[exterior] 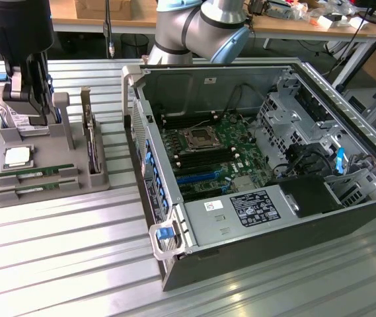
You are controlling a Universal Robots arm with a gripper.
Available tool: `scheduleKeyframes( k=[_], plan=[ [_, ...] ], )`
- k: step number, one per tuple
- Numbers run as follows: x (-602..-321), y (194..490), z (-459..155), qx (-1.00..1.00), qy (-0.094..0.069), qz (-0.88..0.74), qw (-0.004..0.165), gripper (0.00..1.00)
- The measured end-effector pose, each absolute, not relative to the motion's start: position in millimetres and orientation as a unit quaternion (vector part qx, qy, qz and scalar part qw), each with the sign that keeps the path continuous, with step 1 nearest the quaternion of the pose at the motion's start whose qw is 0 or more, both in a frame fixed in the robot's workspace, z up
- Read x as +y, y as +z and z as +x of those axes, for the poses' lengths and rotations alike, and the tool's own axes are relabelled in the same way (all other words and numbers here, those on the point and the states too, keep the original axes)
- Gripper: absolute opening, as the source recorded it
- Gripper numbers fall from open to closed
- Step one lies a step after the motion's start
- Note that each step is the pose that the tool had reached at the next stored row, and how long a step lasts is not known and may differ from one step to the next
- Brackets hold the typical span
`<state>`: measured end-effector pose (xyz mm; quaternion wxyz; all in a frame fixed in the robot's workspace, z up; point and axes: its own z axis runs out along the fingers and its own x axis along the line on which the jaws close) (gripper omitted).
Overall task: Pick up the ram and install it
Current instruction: 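Pick up the ram and move it above insertion slot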
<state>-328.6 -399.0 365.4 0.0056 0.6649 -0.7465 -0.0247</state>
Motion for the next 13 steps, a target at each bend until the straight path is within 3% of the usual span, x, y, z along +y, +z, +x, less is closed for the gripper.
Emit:
scheduleKeyframes(
  k=[13],
  plan=[
    [-399.1,361.8,-328.6,-0.746,-0.025,0.665,0.006,0.3]
  ],
)
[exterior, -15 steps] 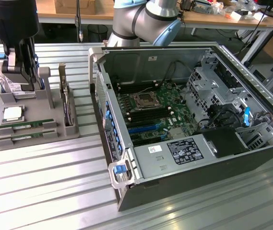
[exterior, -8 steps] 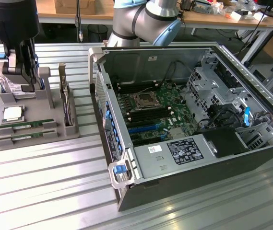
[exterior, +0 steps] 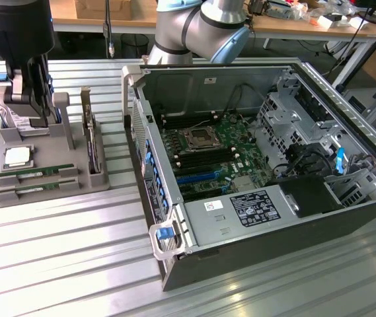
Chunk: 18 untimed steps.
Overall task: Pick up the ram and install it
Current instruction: 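Pick up the ram and move it above insertion slot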
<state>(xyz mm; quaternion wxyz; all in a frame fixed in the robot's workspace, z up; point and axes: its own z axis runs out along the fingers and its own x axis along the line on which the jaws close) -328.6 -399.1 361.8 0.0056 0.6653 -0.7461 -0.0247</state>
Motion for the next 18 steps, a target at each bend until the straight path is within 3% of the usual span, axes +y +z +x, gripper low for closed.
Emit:
scheduleKeyframes(
  k=[18],
  plan=[
    [-399.0,358.1,-328.6,-0.746,-0.025,0.666,0.006,0.3]
  ],
)
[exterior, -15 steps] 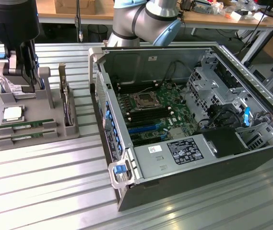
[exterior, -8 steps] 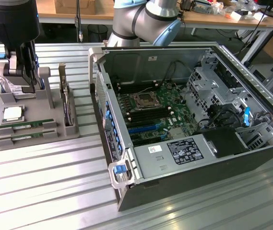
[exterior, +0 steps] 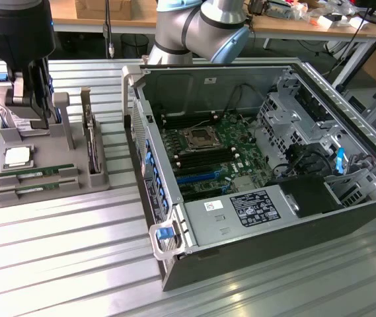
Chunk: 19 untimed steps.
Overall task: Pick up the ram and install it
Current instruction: 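Pick up the ram and move it above insertion slot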
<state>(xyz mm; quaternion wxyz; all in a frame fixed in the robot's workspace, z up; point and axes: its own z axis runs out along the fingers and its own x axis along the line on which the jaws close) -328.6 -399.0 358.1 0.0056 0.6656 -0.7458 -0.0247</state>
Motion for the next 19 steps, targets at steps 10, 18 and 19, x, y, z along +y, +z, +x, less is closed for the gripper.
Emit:
scheduleKeyframes(
  k=[10,18,19],
  plan=[
    [-399.0,355.3,-328.6,-0.746,-0.025,0.666,0.006,0.3],
    [-399.0,353.4,-328.6,-0.746,-0.025,0.666,0.006,0.3],
    [-399.0,353.0,-328.6,-0.746,-0.025,0.666,0.006,0.3]
  ],
)
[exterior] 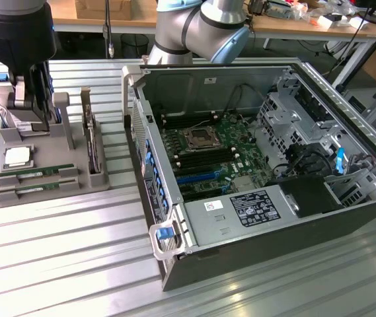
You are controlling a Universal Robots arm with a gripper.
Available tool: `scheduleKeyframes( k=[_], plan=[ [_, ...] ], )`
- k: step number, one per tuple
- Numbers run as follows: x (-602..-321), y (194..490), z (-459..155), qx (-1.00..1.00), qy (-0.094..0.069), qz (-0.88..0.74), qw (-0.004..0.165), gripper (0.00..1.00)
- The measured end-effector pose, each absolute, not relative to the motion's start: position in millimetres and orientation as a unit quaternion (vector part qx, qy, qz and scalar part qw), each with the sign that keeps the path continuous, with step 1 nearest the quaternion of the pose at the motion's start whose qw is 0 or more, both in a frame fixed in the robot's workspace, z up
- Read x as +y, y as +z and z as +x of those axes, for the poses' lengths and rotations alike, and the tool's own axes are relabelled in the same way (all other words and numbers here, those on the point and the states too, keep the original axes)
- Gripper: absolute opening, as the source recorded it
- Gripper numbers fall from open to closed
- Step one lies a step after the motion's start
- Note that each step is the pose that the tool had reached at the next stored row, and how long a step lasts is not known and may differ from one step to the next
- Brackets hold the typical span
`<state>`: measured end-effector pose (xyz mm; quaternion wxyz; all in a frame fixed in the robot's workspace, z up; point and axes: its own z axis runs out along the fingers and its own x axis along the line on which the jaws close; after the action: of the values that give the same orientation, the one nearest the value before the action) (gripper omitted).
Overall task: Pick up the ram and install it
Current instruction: 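Pick up the ram and move it above insertion slot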
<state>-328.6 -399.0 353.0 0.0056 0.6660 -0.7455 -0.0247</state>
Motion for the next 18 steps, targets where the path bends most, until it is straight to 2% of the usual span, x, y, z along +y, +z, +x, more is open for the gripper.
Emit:
scheduleKeyframes(
  k=[18],
  plan=[
    [-399.0,348.2,-328.6,-0.745,-0.025,0.667,0.006,0.3]
  ],
)
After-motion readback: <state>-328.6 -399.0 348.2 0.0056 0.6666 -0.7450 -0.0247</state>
